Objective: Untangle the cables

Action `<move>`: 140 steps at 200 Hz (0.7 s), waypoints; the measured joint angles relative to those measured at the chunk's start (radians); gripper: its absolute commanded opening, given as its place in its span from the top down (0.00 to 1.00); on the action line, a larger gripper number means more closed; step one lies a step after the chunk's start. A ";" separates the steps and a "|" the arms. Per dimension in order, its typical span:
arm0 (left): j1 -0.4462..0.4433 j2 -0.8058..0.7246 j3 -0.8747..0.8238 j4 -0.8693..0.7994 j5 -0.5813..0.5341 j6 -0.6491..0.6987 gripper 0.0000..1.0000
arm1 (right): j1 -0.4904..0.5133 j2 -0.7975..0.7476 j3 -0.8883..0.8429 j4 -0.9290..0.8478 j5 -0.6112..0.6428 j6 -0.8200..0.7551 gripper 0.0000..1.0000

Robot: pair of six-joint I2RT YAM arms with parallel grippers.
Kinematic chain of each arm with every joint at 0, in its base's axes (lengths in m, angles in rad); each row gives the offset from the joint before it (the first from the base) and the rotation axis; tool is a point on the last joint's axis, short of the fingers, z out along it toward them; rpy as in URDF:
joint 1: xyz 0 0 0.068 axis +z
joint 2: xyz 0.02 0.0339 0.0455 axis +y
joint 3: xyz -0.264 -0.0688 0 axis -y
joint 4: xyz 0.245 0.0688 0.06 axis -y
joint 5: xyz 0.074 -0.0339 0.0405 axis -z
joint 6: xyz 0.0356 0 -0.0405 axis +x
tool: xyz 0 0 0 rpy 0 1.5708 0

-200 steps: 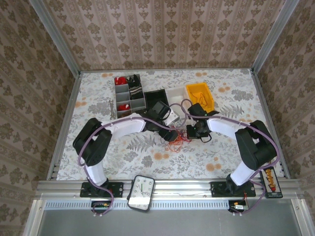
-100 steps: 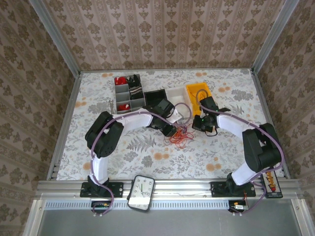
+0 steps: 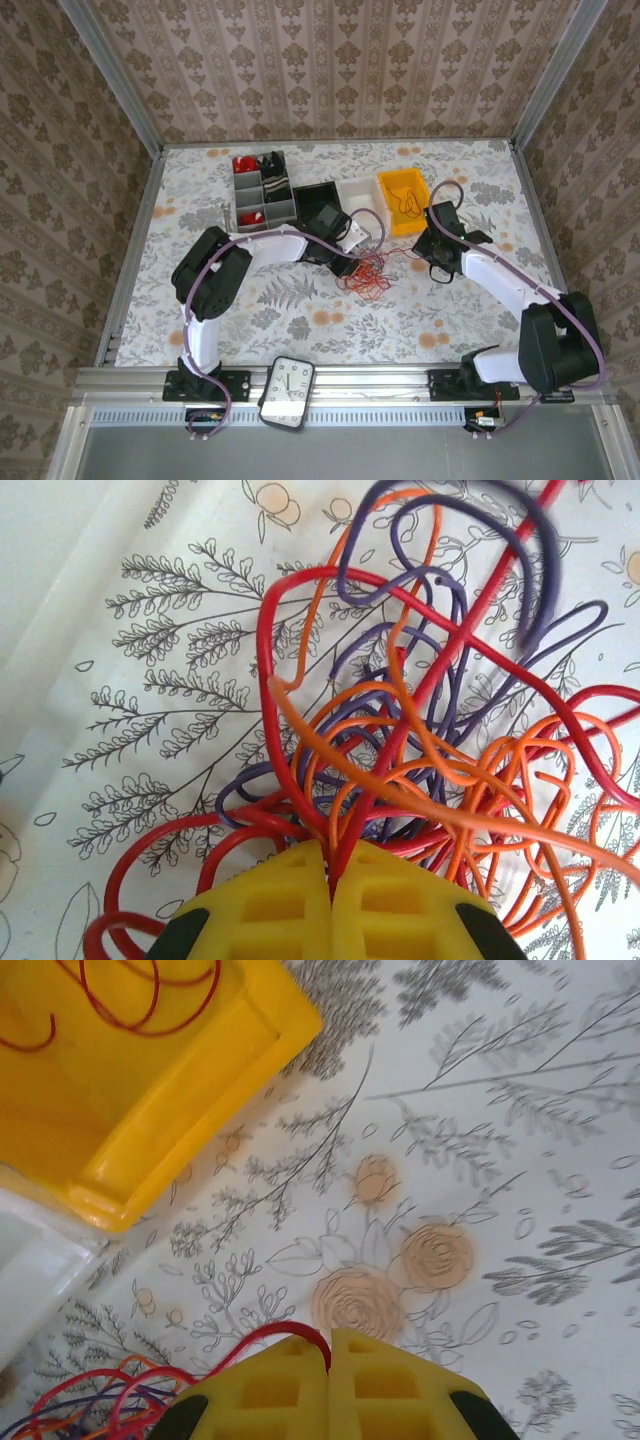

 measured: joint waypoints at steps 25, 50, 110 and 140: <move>-0.001 -0.018 -0.028 0.081 0.014 -0.009 1.00 | -0.047 -0.031 0.000 -0.042 -0.003 -0.003 1.00; 0.000 -0.037 -0.039 0.126 0.021 -0.015 1.00 | -0.118 -0.072 -0.003 -0.068 -0.002 -0.014 1.00; 0.075 -0.069 -0.113 -0.021 -0.084 -0.013 1.00 | -0.277 -0.151 -0.003 -0.060 0.163 -0.054 1.00; 0.070 -0.082 -0.112 -0.047 -0.101 -0.010 0.98 | -0.277 -0.153 -0.004 -0.037 0.162 -0.071 1.00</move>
